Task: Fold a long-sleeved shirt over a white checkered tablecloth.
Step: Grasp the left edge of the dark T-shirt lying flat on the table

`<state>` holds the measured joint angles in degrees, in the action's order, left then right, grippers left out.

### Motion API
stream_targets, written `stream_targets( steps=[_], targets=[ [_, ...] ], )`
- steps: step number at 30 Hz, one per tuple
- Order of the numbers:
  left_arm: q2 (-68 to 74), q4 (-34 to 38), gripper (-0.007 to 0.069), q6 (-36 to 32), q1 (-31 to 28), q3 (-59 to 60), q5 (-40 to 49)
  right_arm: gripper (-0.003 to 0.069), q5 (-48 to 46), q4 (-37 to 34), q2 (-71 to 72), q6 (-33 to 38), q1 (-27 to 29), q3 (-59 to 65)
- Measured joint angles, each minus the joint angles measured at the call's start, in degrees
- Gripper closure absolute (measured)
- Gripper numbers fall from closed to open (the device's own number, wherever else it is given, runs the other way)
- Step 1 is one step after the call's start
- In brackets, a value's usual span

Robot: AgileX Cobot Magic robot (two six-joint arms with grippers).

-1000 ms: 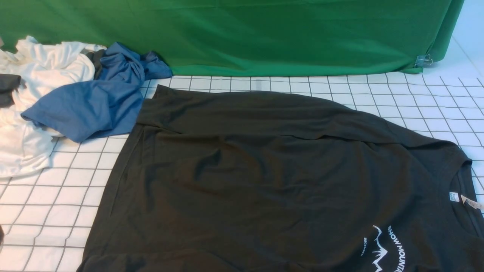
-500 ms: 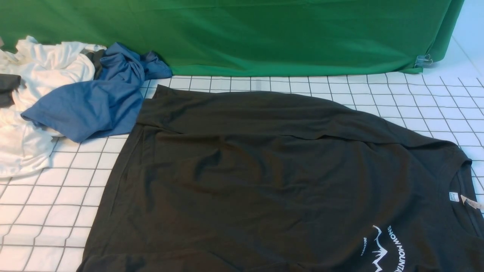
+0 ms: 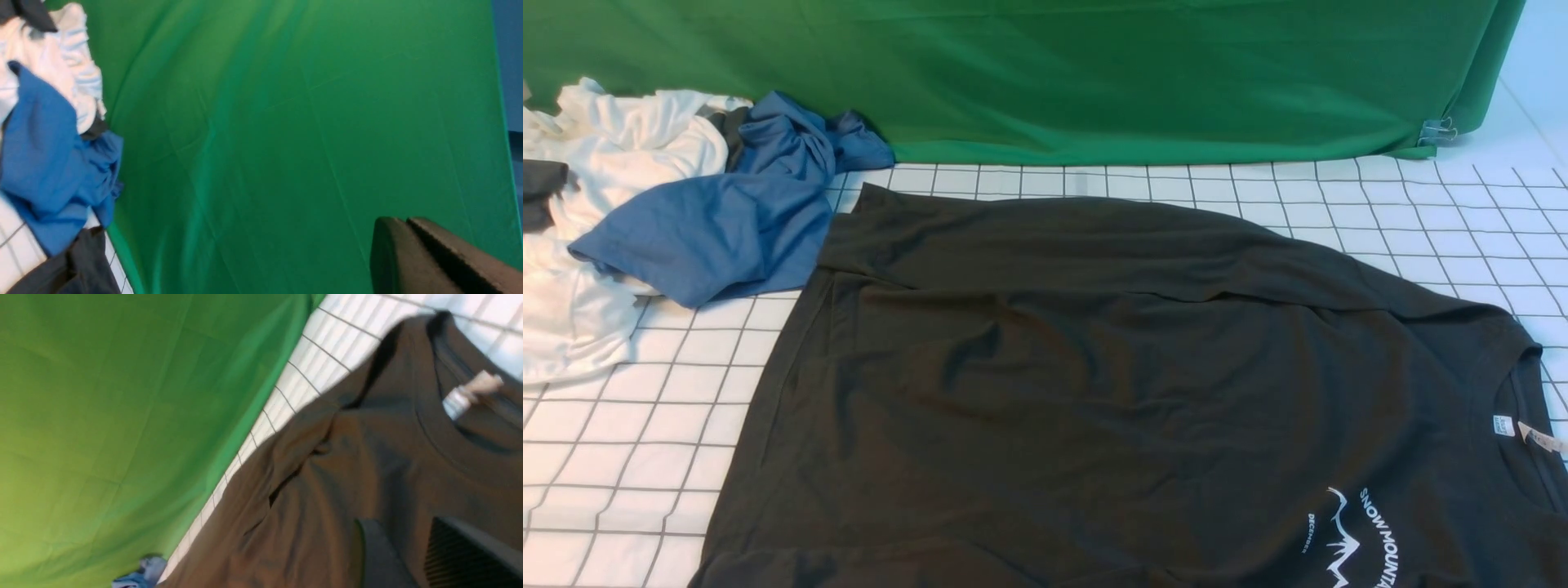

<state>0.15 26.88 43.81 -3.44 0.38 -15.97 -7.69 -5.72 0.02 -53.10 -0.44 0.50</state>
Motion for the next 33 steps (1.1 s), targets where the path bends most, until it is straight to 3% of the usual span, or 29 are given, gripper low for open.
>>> stream_targets(
  steps=[2,4,8,11,14,17,20,21,29,33],
  targets=[
    [-0.1,-3.6,0.0653,0.7,0.0,-0.7,0.5,0.0424,2.6,0.0,0.0,4.4,0.0,0.0],
    [0.1,-12.0,0.0653,0.9,0.0,-5.5,4.9,0.0454,4.2,0.0,-0.3,11.8,0.0,-1.8],
    [6.2,-26.0,0.0653,-2.3,0.0,-17.6,18.6,0.0566,3.9,0.0,-5.7,25.9,0.0,-9.8],
    [16.5,-30.1,0.0653,-15.8,0.0,-29.3,32.2,0.0637,0.8,0.0,-14.8,39.6,0.0,-19.2],
    [27.9,-24.5,0.0653,-38.8,0.0,-43.3,47.4,0.0645,-5.8,0.0,-24.3,51.1,0.0,-29.8],
    [39.5,-18.9,0.0653,-53.2,0.1,-54.4,66.4,0.0645,-16.5,-0.2,-32.8,59.9,0.0,-39.9],
    [47.6,-16.6,0.0653,-58.6,1.6,-61.0,78.6,0.0645,-26.5,-0.1,-38.8,64.6,-0.8,-46.6],
    [53.3,-16.4,0.0653,-60.2,4.8,-64.1,83.1,0.0645,-32.2,-0.2,-42.2,65.7,-2.6,-49.5],
    [65.4,-24.2,0.0642,-62.1,18.9,-62.4,85.2,0.0645,-47.8,-0.2,-48.8,69.7,-15.1,-51.5],
    [71.7,-25.4,0.0566,-62.4,23.6,-56.0,84.6,0.0645,-48.4,-0.3,-49.5,70.2,-19.0,-51.5]
  ],
)
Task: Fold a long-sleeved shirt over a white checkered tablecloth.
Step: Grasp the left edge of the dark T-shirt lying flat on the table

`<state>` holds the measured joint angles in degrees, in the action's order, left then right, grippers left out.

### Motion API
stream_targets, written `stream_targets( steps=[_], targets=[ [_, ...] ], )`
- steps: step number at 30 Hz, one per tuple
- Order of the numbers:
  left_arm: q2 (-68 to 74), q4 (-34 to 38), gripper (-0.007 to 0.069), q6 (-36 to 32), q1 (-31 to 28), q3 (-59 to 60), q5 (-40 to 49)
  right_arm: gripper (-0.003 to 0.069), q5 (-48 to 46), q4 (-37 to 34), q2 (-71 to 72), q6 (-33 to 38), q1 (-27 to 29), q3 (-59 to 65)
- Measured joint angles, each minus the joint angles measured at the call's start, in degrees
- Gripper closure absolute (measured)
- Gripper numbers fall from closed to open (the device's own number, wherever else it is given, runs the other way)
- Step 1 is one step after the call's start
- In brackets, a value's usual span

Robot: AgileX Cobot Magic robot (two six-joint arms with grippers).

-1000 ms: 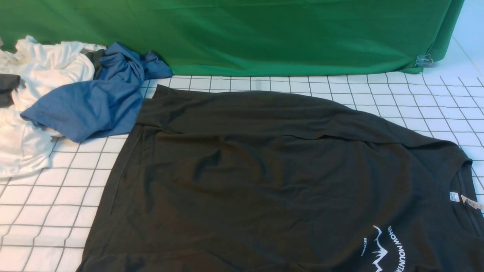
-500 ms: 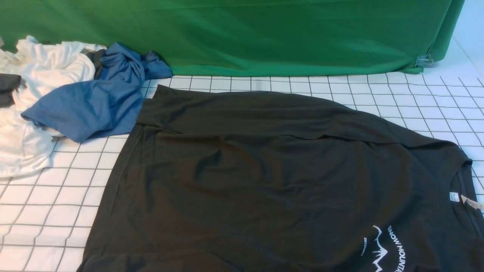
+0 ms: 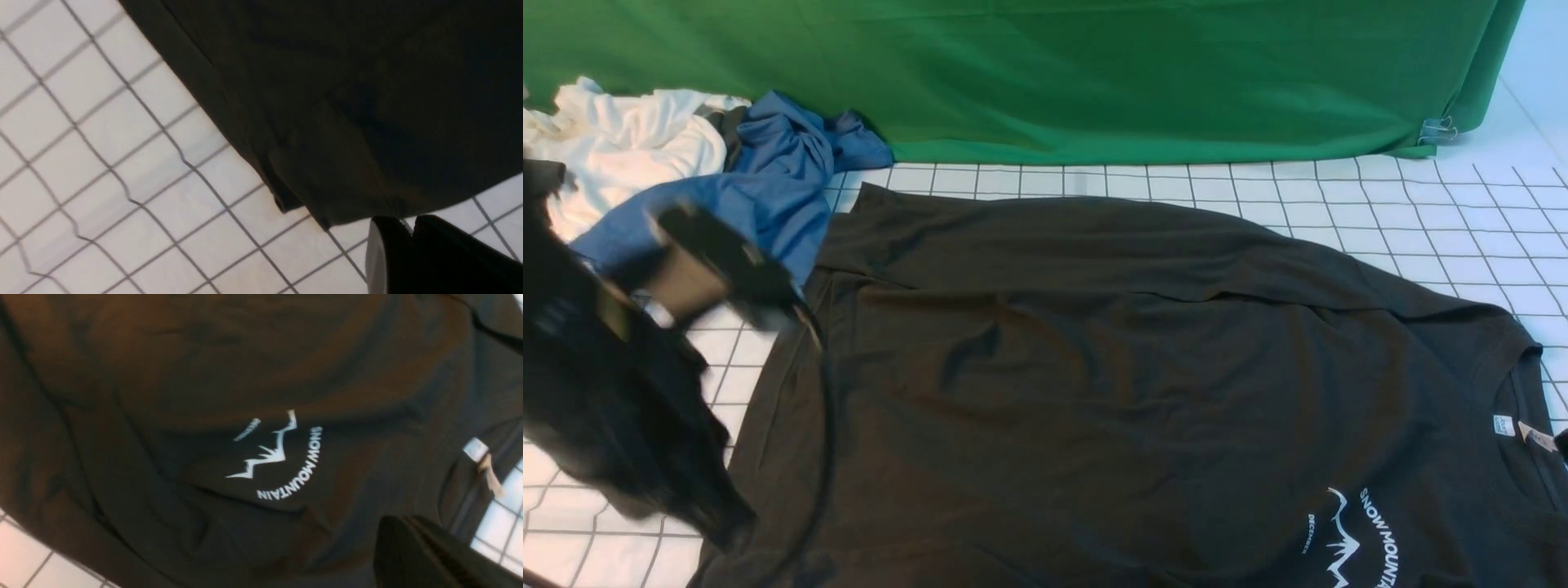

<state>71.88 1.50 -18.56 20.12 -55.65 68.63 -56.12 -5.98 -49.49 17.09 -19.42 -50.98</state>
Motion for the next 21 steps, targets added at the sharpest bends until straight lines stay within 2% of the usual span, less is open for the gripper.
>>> stream_targets(
  steps=[4,5,6,9,11,16,21],
  targets=[
    [4.6,1.2,0.0438,-0.1,0.4,1.6,-2.2,0.0645,1.7,-0.1,0.0,0.4,-0.4,0.0],
    [6.2,1.1,0.0359,0.4,0.3,1.7,-4.1,0.0645,2.2,-0.1,0.0,0.7,-0.4,0.0],
    [7.3,0.9,0.0316,0.9,0.0,1.9,-5.0,0.0645,2.5,-0.1,0.0,0.9,-0.4,0.0],
    [10.8,0.1,0.0228,2.0,-1.5,2.0,-6.7,0.0645,3.3,0.0,0.0,2.0,-0.4,0.0],
    [13.1,-0.3,0.0195,2.1,-2.6,2.1,-8.4,0.0645,3.8,0.0,0.0,2.3,-0.4,0.0],
    [18.3,-0.7,0.0186,0.8,-3.5,2.1,-12.9,0.0645,4.8,0.0,0.0,2.3,-0.4,0.0],
    [22.0,-0.1,0.0231,-2.3,-3.5,2.5,-13.4,0.0645,5.0,0.0,0.0,2.3,-0.4,0.0]
  ],
)
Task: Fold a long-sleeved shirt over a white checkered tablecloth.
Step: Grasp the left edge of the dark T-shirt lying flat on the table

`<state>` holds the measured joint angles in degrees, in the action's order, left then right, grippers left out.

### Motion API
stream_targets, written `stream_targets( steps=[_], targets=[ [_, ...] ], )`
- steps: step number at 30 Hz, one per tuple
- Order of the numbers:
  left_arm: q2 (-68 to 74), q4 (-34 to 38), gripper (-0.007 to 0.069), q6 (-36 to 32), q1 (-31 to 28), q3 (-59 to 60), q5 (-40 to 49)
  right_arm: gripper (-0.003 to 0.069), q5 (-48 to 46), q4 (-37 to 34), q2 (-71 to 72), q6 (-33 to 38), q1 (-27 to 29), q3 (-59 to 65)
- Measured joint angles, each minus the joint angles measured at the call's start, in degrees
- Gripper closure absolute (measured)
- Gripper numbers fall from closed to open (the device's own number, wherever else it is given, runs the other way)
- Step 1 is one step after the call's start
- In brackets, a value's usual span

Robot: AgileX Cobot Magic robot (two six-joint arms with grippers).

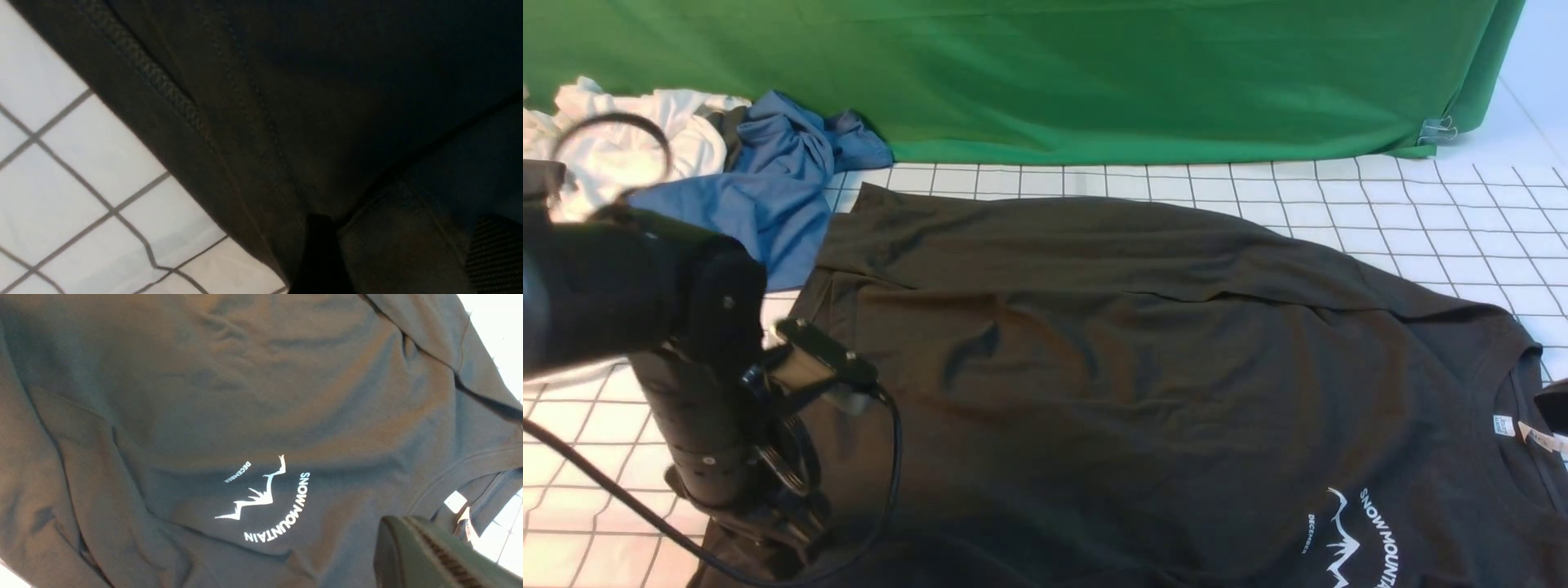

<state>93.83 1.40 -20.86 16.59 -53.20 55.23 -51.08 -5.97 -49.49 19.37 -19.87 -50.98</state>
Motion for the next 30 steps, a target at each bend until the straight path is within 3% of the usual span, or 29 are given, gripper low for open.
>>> stream_targets(
  steps=[13,21,30],
  targets=[
    [-0.2,0.5,0.0312,-3.8,0.0,6.1,-7.0,0.0645,0.1,0.0,0.0,0.0,0.0,0.0],
    [-5.1,0.0,0.0591,-3.8,0.0,6.8,-9.5,0.0645,1.2,0.0,0.0,0.0,0.0,0.1],
    [-9.0,0.2,0.0615,-3.8,0.0,6.8,-9.1,0.0645,1.7,0.0,0.0,0.0,0.0,0.1]
  ],
)
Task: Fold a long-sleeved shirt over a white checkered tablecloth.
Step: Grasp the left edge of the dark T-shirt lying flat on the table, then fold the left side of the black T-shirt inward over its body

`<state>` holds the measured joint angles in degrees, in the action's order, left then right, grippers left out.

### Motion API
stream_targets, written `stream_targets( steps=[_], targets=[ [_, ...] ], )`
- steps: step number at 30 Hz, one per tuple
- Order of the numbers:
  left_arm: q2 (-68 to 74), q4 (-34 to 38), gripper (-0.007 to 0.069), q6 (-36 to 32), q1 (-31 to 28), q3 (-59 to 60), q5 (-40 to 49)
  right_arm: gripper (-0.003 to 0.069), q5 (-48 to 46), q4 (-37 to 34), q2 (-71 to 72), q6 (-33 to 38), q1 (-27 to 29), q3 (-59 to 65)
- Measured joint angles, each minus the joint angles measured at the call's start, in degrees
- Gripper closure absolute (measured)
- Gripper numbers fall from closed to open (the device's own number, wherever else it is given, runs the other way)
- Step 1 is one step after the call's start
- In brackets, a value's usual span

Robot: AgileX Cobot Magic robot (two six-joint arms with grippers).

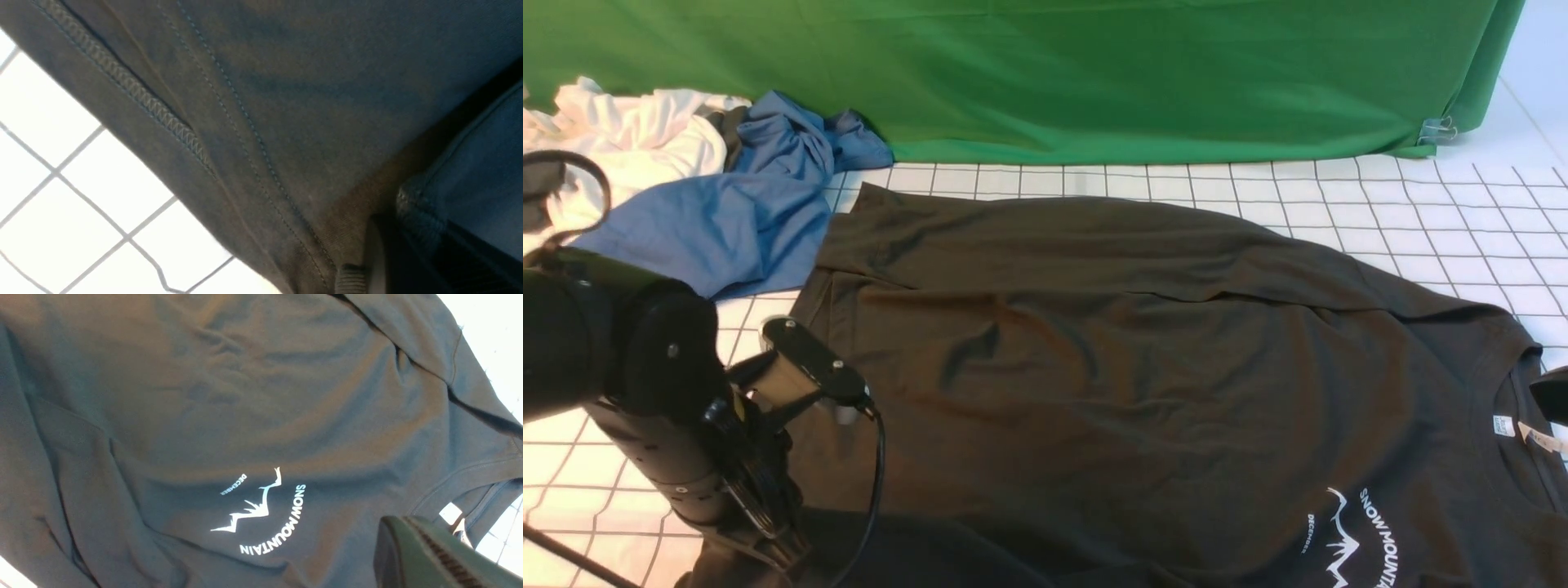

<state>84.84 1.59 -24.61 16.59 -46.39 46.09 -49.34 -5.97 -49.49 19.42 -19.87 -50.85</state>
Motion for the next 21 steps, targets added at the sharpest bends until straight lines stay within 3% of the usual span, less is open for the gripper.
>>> stream_targets(
  steps=[10,21],
  targets=[
    [-4.1,1.0,0.0615,0.7,0.0,-10.8,10.4,0.0645,-0.6,0.0,-0.3,0.0,0.0,0.0],
    [-3.8,1.2,0.0615,0.3,0.0,-21.2,11.9,0.0645,-4.0,0.0,-5.7,0.0,-0.1,0.0]
  ],
)
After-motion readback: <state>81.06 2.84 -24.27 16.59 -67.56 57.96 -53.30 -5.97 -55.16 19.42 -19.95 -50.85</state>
